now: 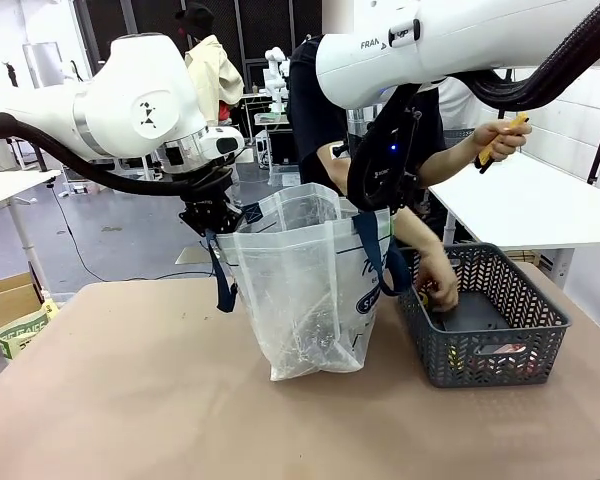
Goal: Transfer purchased items from the store into the shopping bag.
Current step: Move the Reusable shopping bag to the right side of the table.
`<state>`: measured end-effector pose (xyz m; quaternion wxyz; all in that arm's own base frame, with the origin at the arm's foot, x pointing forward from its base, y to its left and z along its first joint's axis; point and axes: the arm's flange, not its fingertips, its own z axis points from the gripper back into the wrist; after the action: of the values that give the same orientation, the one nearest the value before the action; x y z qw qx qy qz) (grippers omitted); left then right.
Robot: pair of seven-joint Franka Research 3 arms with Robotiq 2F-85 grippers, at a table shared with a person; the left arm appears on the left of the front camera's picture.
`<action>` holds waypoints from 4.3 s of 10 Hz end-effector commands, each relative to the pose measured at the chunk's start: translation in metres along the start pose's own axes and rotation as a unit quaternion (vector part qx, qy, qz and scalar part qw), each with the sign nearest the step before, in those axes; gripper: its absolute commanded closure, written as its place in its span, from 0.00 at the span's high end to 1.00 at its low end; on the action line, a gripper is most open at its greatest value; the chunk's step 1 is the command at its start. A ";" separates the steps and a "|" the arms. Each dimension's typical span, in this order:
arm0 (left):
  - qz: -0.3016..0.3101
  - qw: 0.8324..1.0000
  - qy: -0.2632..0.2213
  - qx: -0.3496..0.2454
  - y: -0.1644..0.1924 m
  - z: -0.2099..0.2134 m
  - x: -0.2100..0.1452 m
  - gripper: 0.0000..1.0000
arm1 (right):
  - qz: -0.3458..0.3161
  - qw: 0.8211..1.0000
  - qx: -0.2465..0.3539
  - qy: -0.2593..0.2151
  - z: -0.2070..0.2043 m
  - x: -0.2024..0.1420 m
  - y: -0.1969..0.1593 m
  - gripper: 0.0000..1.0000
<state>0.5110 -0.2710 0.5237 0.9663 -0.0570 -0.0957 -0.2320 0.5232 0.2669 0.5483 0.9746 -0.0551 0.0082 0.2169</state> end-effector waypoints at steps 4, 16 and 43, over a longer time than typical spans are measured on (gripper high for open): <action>-0.042 0.999 0.003 -0.003 0.002 -0.005 -0.004 0.00 | -0.001 1.000 0.000 0.000 0.000 0.000 -0.001 0.00; -0.090 0.996 0.008 -0.011 -0.003 -0.006 -0.002 0.00 | 0.023 0.999 0.002 -0.033 0.003 0.006 0.005 0.00; -0.090 0.996 0.008 -0.011 -0.003 -0.006 -0.002 0.00 | 0.023 0.999 0.002 -0.033 0.003 0.006 0.005 0.00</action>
<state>0.5087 -0.2741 0.5190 0.9417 -0.0580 -0.0914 -0.3187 0.5260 0.2743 0.5505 0.9691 -0.0459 -0.0212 0.2414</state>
